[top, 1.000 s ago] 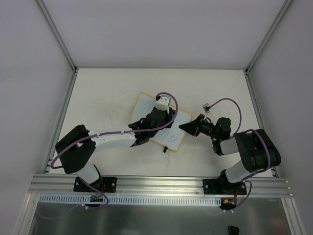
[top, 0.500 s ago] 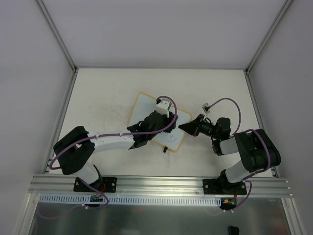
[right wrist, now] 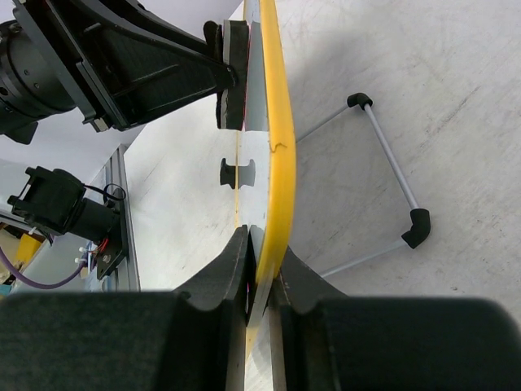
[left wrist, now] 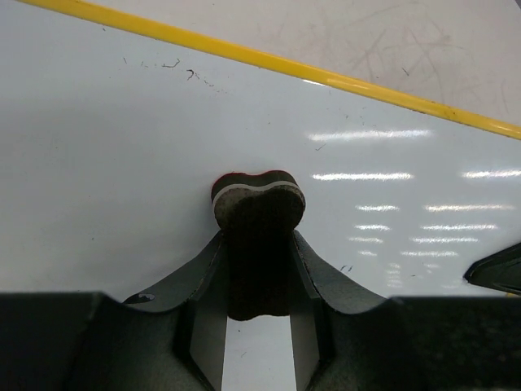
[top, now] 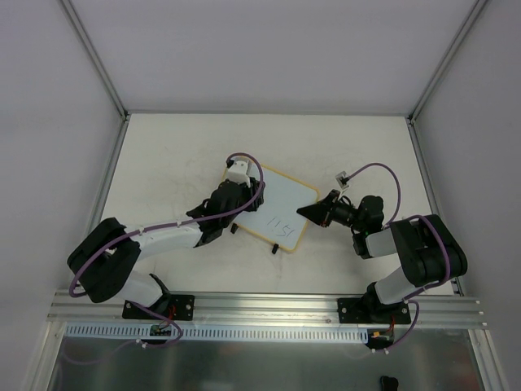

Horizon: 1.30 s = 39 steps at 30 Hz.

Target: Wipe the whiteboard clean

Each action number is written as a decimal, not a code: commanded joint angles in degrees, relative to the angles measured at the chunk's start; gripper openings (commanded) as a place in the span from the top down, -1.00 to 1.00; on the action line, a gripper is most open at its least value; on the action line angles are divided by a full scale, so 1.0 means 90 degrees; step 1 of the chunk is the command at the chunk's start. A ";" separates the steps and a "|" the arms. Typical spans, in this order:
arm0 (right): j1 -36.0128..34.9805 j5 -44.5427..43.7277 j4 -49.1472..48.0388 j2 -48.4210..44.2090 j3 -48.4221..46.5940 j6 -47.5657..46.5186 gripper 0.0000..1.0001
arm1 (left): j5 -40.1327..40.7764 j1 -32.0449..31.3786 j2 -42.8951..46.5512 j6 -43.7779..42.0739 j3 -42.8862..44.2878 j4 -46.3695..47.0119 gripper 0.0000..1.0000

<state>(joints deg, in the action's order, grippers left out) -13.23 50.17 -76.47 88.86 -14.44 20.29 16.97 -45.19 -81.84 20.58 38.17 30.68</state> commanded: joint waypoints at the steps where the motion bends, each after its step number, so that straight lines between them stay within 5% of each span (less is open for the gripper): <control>1: -0.0102 0.0353 -0.1250 -0.0069 0.0012 -0.0829 1.00 | 0.0282 -0.0027 -0.0125 -0.0089 -0.0121 -0.0079 1.00; 13: -0.0092 0.0353 -0.1250 -0.0049 0.0012 -0.0820 1.00 | 0.0916 -0.2057 -0.0955 0.0038 0.0865 -0.0088 1.00; 19: -0.0102 0.0343 -0.1250 -0.0049 -0.0007 -0.0819 1.00 | 0.0936 -0.2235 -0.1131 0.0291 0.0847 -0.0137 1.00; 39: -0.0102 0.0343 -0.1250 -0.0069 0.0012 -0.0810 1.00 | 0.1131 0.0148 0.0519 0.0233 -0.1673 0.0215 1.00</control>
<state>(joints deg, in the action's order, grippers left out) -13.39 50.17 -76.53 88.86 -14.46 20.10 21.08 -46.24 -77.82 24.91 25.98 36.40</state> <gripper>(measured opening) 0.132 0.288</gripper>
